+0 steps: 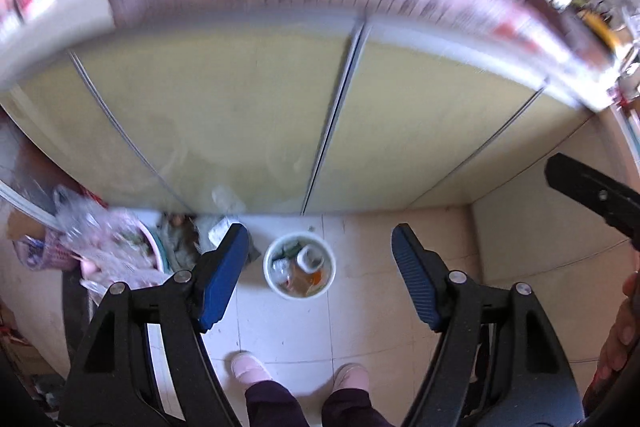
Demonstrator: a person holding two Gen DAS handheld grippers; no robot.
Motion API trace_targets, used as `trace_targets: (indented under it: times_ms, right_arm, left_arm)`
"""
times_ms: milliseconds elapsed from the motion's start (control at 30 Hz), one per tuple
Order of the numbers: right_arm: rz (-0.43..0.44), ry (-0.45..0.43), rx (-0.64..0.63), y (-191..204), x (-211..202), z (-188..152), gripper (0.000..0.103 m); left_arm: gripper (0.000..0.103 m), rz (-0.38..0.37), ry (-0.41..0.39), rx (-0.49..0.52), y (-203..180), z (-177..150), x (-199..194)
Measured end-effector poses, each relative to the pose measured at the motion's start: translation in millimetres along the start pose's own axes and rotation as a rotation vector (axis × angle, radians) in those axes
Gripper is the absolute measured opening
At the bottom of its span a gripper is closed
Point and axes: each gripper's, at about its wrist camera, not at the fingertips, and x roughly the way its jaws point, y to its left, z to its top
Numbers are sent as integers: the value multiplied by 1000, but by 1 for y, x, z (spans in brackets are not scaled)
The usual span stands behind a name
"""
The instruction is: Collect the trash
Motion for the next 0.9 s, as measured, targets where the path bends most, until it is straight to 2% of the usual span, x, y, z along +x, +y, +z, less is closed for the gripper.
trace_targets:
  times_ms: [200,267,467,533,633,767,833,900]
  right_arm:
    - [12,-138,-73,20,-124,21,67]
    - [28,-196,-90,31,-159,21,67]
    - [72,-388,-139,74,-252,3,67]
    - [93,-444,-150,89,-278,-7,67]
    - [93,-502,-161,109,-305,-23,67]
    - [74,-551,-167,130,-328,-49,68]
    - [71,-564,-163,135,-335,-58,76]
    - [51,-588,-150,141,-342,-68,91]
  left_arm:
    - [73,-27,-178,6,-29,21,-136]
    - [73,-42,-268,16,-37,24,-194]
    - [73,-64,-452,52,-39,13,-313]
    - [74,-85,-489,59,-38,7,-342]
    - [83,-108,-554,70,-29,-16,-385]
    - [95,-112,-598,74,-15,-43,-424]
    - [99,-110,-607,75,-7,-56,-436]
    - [102,-107,-613,85,-3,-65,-446]
